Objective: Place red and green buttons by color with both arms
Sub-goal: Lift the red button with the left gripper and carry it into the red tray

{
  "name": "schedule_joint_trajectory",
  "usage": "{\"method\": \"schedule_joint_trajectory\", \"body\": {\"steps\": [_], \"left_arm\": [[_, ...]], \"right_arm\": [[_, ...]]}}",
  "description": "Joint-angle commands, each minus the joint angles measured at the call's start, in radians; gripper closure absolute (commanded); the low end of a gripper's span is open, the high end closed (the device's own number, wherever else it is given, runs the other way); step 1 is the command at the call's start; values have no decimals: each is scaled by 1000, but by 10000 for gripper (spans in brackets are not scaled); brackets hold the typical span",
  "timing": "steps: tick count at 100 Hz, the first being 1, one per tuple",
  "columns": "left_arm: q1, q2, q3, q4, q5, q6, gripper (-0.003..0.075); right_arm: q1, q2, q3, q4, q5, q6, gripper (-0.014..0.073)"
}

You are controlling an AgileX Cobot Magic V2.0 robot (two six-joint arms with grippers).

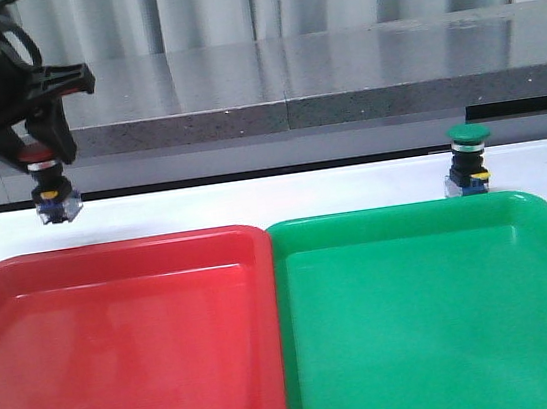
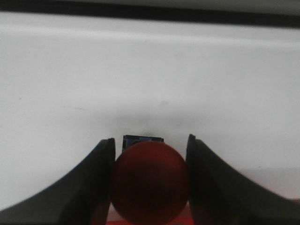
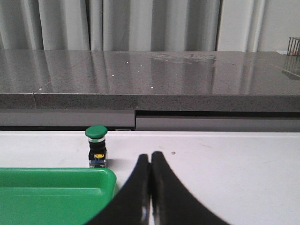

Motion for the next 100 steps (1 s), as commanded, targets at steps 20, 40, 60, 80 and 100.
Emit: {"method": "schedule_joint_trajectory", "body": {"steps": [20,40,60,80,100], "left_arm": [[-43,-189,56,35,-48,-98,542],[-84,-276,181,79,-60,-166,542],[-140,-362,336,96,-106,-242,542],[-217,-391,428,107,-121,-281,542],[-275,-391,489,107,-130,-321,542]], "right_arm": [[-4,-22,-18,-4,-79,-1,658],[-4,-22,-18,-4,-78,-1,658],[-4,-22,-18,-4,-79,-1,658],[-4,-22,-18,-4,-79,-1,658],[-4,-22,-18,-4,-79,-1,658]]}}
